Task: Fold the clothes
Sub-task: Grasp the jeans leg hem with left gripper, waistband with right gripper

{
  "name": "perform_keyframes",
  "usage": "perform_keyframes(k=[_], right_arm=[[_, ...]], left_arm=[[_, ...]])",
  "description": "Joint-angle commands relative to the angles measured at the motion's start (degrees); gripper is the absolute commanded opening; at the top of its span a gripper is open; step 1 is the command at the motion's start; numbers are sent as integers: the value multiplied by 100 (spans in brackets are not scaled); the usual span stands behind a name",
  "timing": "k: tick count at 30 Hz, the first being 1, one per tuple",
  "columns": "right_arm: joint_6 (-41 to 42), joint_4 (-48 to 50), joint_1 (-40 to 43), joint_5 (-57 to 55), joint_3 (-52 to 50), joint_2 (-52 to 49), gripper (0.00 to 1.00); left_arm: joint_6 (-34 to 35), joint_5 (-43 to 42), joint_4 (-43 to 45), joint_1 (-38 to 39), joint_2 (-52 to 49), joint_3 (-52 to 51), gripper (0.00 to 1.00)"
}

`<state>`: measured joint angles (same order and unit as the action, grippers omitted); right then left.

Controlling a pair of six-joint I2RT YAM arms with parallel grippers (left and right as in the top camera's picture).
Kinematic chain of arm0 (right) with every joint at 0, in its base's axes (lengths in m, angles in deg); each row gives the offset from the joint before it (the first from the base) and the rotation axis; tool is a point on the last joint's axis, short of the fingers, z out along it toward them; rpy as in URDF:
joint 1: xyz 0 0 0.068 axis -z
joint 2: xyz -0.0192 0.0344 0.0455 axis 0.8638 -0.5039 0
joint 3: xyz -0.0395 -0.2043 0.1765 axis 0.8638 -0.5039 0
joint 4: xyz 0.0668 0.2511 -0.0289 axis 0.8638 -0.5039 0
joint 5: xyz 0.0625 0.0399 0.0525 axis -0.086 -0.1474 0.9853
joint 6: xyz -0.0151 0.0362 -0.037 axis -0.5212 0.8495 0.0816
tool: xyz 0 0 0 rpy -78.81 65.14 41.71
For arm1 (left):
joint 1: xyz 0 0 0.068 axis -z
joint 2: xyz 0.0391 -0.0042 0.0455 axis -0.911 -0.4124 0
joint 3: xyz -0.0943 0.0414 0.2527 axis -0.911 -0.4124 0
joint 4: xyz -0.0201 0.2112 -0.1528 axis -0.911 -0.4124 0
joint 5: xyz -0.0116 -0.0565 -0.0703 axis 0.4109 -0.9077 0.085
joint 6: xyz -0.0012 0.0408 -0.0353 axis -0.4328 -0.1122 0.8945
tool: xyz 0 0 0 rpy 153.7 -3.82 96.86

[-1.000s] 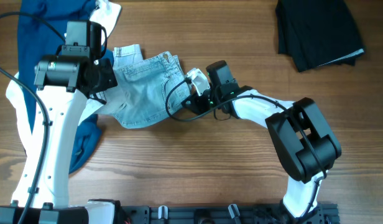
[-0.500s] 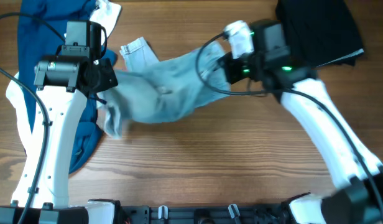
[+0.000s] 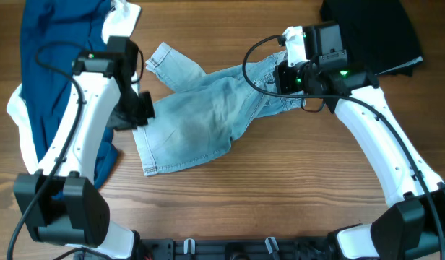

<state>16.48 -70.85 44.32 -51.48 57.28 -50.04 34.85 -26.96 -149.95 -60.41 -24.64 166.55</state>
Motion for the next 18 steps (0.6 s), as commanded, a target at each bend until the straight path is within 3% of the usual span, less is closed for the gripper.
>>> perform_keyframes(k=[1,4,11,18], right_arm=[[96,68,-24,-74,61,-101,4],[96,90,-24,-74,61,-120,4],[85,98,-24,-74,61,-131,4],[76,114,-24,-76,61,-146,6]], left_arm=[[52,-881,155,33,39,-986,22],[372,-1029,678,140,70,-1753,30],[1681,-984,1958,243,70,-3021,34],[2614,-264,2962,240,70,-3591,49]])
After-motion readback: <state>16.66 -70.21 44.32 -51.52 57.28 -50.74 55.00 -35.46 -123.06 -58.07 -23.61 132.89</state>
